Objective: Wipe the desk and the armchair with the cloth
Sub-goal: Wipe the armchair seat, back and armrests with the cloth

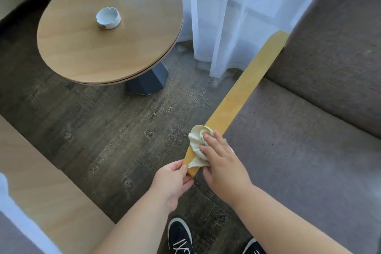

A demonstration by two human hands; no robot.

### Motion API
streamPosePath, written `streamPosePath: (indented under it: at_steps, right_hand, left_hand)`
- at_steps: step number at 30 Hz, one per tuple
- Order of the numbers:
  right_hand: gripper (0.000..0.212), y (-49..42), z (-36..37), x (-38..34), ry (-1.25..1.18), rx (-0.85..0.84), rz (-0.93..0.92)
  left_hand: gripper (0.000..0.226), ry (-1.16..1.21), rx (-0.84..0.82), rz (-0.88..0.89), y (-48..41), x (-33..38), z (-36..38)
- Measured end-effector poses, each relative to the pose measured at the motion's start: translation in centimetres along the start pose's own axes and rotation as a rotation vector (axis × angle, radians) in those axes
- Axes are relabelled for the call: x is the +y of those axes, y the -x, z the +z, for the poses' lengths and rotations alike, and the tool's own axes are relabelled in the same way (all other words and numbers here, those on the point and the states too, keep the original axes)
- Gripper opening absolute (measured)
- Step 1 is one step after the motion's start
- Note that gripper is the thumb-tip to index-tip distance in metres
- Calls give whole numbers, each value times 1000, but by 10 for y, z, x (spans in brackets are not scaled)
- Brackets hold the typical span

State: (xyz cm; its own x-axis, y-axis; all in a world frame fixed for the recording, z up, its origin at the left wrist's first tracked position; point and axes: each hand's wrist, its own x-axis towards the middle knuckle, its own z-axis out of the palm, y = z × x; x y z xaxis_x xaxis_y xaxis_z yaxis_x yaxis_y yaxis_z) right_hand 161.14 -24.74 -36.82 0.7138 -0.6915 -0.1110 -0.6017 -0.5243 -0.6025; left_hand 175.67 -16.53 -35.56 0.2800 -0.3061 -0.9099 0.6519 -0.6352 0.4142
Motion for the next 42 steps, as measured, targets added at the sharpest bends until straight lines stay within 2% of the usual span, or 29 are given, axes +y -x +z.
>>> streamPosePath:
  at_steps: [2, 4, 7, 10, 14, 16, 21, 26, 30, 33, 36, 39, 42]
  right_hand:
    - [32, 1, -2, -2, -39, -28, -13]
    - [31, 0, -13, -4, -162, -48, 49]
    - [29, -23, -43, 2, -339, 138, 241]
    - [27, -59, -62, 18, -365, 233, 294]
    - [35, -73, -43, 22, -173, 203, 263]
    - [36, -65, -28, 16, -88, 196, 197]
    - [37, -28, 0, -10, -73, 192, 45]
    - [35, 3, 14, -33, -133, 119, 46]
    - [36, 17, 19, -52, -220, 74, 118]
    - [37, 25, 16, -66, -402, -39, 269]
    - [27, 43, 4, -88, -808, -136, 541]
    - [32, 70, -28, -111, -1027, -114, 662]
    - [25, 87, -77, -134, -1097, -72, 698]
  left_hand:
    - [31, 77, -50, -34, -1, 0, -3]
    - [32, 152, -101, -57, -2, -2, -7]
    - [28, 242, -135, -72, -6, -7, -10]
    - [29, 342, -133, -94, -10, -10, -11]
    - [58, 528, -146, -149, -16, -12, -13]
    - [64, 582, -164, -154, -18, -13, -14]
    - [57, 626, -208, -148, -19, -18, -17]
    - [56, 633, -258, -129, -17, -25, -20]
    - [52, 635, -214, -130, -12, -33, -24]
    - [53, 633, -212, -153, -3, -40, -30]
    - [53, 587, -221, -203, 25, -47, -35]
    - [72, 590, -298, -227, 76, -40, -38]
    - [69, 564, -301, -170, 132, -18, -25]
